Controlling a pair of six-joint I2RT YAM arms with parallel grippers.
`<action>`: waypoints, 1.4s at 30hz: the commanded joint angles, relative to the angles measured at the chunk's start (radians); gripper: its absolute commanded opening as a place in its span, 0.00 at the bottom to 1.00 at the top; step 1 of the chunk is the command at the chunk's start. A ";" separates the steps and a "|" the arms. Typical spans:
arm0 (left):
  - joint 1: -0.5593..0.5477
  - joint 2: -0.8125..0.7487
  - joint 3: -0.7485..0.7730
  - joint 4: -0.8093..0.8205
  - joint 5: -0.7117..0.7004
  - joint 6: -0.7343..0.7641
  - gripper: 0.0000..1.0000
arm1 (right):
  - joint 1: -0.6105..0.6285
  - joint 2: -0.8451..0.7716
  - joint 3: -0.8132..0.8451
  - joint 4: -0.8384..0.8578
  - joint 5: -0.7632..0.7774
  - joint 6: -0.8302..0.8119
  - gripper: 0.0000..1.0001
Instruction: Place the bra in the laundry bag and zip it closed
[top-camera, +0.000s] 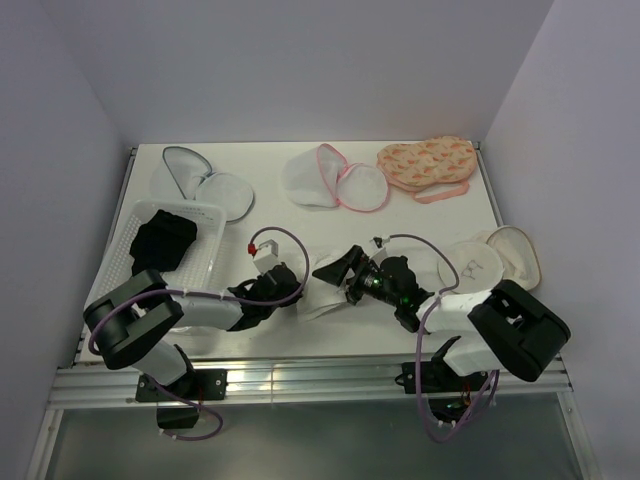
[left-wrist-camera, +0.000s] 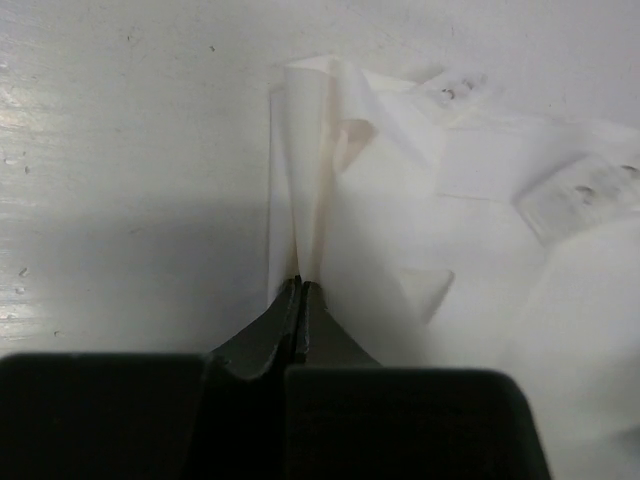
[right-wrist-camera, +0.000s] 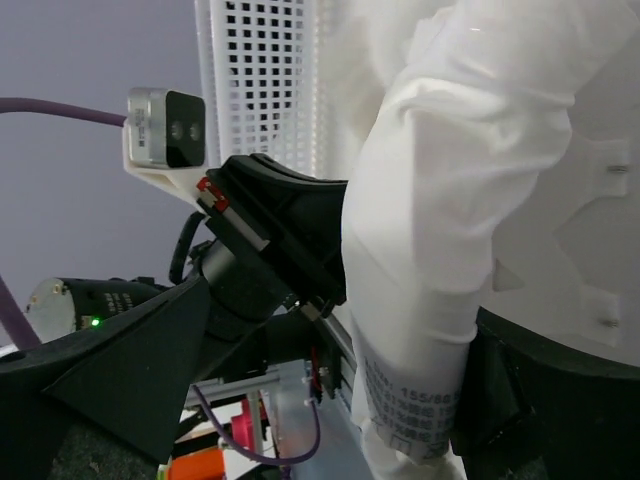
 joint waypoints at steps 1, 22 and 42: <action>-0.021 0.074 -0.050 -0.221 0.037 0.009 0.00 | 0.009 0.018 0.032 0.123 -0.034 0.051 0.93; -0.021 -0.038 0.002 -0.316 0.002 0.027 0.00 | 0.077 0.072 0.075 -0.136 0.122 -0.108 0.24; 0.076 -0.115 0.393 -0.480 -0.157 0.128 0.59 | -0.038 -0.698 0.270 -1.041 0.535 -0.391 0.00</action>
